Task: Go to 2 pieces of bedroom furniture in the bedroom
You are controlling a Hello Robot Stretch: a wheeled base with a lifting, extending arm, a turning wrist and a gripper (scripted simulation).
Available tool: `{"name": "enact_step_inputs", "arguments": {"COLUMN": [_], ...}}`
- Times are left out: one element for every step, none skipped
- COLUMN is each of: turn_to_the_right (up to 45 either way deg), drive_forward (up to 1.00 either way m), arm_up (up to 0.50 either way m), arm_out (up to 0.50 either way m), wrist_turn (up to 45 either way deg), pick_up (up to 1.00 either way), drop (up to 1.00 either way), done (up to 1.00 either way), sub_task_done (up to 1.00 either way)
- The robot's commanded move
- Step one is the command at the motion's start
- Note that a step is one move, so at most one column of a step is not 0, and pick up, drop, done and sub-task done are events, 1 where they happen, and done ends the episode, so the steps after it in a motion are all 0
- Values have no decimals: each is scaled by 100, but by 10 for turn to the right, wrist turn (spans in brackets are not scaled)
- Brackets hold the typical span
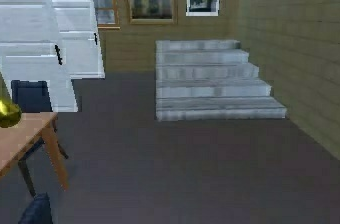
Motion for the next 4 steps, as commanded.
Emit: {"name": "enact_step_inputs", "arguments": {"turn_to_the_right": [0, -210, 0, -30], "drive_forward": [80, 0, 100, 0], "arm_up": [0, 0, 0, 0], "arm_out": [0, 0, 0, 0], "wrist_turn": [0, 0, 0, 0], "pick_up": [0, 0, 0, 0], "drop": [0, 0, 0, 0], "done": [0, 0, 0, 0], "sub_task_done": [0, 0, 0, 0]}}
